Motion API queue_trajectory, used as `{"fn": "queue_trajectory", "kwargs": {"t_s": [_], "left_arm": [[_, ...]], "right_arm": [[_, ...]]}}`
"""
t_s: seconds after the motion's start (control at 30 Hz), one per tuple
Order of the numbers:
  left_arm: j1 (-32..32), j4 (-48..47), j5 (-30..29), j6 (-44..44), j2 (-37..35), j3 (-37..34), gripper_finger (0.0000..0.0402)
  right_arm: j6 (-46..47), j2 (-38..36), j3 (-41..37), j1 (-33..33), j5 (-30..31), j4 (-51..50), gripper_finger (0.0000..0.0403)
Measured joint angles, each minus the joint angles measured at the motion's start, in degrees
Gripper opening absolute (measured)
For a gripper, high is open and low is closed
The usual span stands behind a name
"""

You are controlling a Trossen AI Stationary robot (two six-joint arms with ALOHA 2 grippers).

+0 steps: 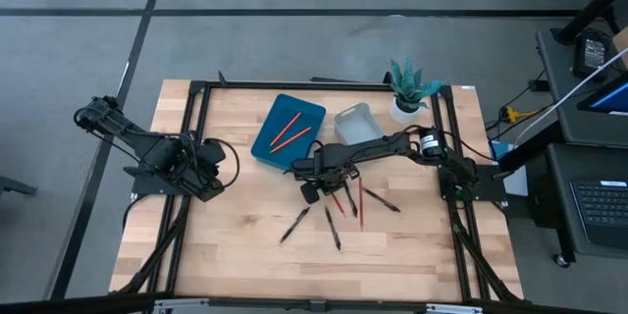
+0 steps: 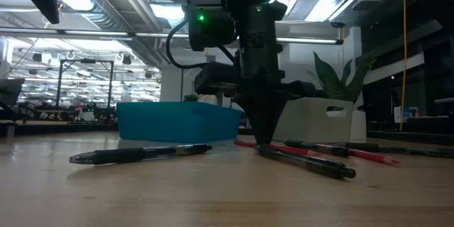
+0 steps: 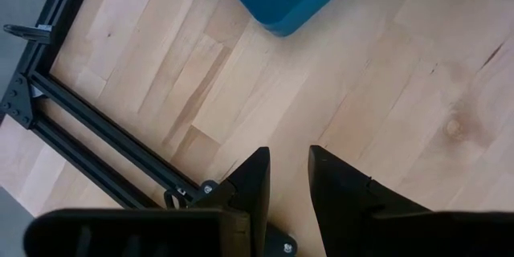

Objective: Sort pens & pencils
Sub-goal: Put the red pencil into the blue bin

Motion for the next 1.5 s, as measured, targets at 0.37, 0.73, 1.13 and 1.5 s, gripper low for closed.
{"fn": "queue_trajectory", "kwargs": {"t_s": [0.37, 0.73, 1.13, 1.5], "left_arm": [[0.0, 0.0, -0.6, 0.0, 0.0, 0.0, 0.0081], [0.0, 0.0, -1.0, 0.0, 0.0, 0.0, 0.0081], [0.0, 0.0, -0.9, 0.0, 0.0, 0.0, 0.0081], [0.0, 0.0, -0.9, 0.0, 0.0, 0.0, 0.0081]], "right_arm": [[0.0, 0.0, 0.0, 0.0, 0.0, 0.0, 0.0013], [0.0, -0.1, 0.1, 0.0, -0.2, -0.1, 0.001], [-1.4, 0.2, 4.4, -0.8, 1.3, -0.8, 0.0006], [-1.5, 0.2, 4.6, -0.9, 1.1, -1.2, 0.0006]]}}
